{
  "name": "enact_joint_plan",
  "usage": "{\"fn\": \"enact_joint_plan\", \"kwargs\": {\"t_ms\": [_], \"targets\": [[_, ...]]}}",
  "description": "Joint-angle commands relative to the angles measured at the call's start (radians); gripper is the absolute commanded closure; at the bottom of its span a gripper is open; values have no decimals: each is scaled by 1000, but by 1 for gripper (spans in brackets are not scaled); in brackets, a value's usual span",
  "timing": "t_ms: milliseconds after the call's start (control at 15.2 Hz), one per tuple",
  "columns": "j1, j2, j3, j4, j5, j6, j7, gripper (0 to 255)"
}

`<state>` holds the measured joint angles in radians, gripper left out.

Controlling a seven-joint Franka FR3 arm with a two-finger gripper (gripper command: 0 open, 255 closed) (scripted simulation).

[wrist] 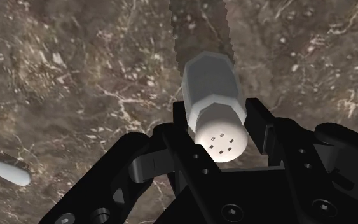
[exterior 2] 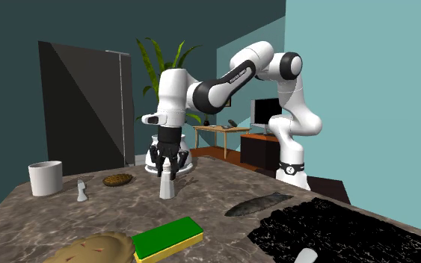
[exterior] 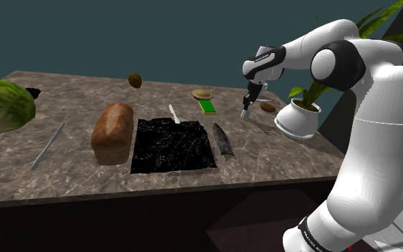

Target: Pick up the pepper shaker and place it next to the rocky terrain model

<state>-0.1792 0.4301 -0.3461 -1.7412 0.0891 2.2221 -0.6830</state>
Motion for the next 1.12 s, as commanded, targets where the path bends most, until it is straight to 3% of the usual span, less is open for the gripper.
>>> {"fn": "enact_joint_plan", "kwargs": {"t_ms": [0,1056], "targets": [[0,0,0,0,0,0,0,255],[8,-70,-14,93,-27,-160,10,255]]}}
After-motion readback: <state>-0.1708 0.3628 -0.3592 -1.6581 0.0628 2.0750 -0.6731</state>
